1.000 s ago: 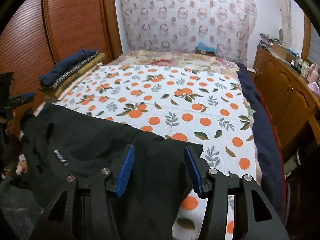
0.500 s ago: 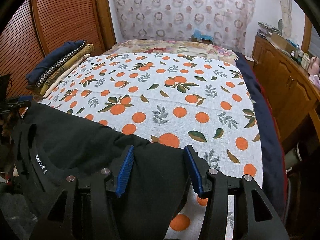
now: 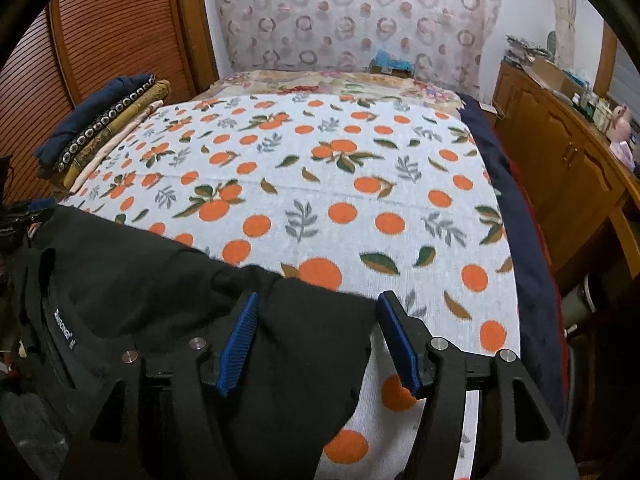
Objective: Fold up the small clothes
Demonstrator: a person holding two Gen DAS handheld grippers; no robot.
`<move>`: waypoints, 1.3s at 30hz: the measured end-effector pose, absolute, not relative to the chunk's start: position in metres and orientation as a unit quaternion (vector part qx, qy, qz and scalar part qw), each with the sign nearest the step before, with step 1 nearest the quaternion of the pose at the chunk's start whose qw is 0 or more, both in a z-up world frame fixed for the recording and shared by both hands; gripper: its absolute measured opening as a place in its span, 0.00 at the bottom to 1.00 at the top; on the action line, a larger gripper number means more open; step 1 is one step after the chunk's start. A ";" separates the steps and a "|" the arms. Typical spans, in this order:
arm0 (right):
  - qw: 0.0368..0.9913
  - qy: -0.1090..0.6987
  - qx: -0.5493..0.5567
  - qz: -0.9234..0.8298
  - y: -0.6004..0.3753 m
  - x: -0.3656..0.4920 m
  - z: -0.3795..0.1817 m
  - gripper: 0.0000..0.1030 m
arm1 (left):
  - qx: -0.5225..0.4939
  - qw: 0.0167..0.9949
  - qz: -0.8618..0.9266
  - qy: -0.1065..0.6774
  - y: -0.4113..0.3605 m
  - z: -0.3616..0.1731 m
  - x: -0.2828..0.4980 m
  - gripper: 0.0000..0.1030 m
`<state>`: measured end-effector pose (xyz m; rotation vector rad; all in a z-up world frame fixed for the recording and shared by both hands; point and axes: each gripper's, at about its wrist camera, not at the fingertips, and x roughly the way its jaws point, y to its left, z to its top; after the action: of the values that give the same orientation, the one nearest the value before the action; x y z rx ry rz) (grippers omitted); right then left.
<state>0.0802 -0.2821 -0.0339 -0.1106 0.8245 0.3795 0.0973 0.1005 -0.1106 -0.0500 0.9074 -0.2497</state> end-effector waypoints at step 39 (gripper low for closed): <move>0.964 0.131 -0.057 0.224 -0.294 -0.071 0.128 0.12 | -0.027 0.962 -0.181 0.202 0.089 0.072 0.001 0.09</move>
<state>-0.0710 -0.2943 0.1277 -0.1151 0.2645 0.4542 0.0014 0.0893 0.0719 -0.0551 0.4099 -0.3656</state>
